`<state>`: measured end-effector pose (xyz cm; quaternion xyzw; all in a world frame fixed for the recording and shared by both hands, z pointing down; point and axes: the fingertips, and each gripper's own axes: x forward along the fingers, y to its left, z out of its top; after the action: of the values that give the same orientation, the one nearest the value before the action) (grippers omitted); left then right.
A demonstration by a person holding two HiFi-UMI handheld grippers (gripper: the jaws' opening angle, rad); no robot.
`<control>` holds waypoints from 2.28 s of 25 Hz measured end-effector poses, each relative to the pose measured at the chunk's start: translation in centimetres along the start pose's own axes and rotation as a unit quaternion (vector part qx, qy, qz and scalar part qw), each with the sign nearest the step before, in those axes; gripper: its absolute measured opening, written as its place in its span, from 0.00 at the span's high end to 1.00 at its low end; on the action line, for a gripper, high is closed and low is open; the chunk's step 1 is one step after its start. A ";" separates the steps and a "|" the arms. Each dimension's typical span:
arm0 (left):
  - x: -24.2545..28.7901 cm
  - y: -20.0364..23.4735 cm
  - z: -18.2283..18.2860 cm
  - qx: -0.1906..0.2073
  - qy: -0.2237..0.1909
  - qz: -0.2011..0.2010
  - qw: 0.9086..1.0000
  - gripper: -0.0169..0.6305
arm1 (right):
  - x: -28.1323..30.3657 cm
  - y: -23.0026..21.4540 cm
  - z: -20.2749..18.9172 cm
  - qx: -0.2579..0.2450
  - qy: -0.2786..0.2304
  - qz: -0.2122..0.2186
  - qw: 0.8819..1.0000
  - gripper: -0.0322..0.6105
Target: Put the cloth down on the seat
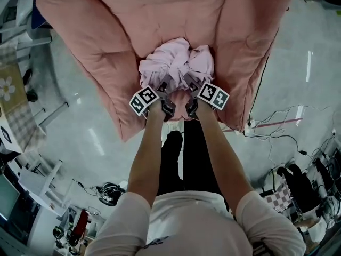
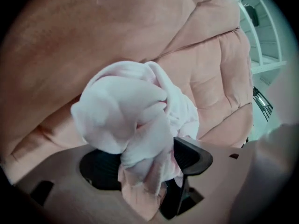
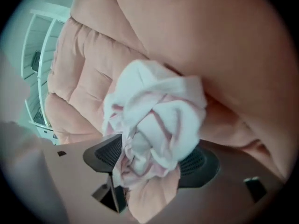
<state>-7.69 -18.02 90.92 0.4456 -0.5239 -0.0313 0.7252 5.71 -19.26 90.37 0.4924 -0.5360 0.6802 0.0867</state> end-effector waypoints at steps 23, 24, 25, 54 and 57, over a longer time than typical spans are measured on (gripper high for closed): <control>-14.1 -4.9 -5.6 0.310 0.029 0.045 0.949 0.47 | -15.0 9.3 -2.2 -0.449 -0.066 -0.088 0.887 0.41; -15.1 -5.3 -5.7 0.329 0.022 0.045 0.943 0.47 | -15.9 9.8 -2.3 -0.452 -0.075 -0.087 0.885 0.41; -16.0 -5.8 -5.7 0.347 0.015 0.044 0.937 0.48 | -16.8 10.2 -2.4 -0.453 -0.084 -0.085 0.883 0.41; -42.6 -30.9 -3.4 0.577 -0.305 -0.085 0.753 0.69 | -41.8 33.2 -2.3 -0.506 -0.355 0.044 0.785 0.58; -44.7 -32.6 -3.4 0.576 -0.323 -0.096 0.745 0.72 | -44.1 35.6 -2.3 -0.502 -0.379 0.071 0.774 0.64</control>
<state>-11.30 -12.61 35.82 0.7897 -0.5999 0.0652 0.1110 3.37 -13.92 33.96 0.5577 -0.8241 0.0772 0.0626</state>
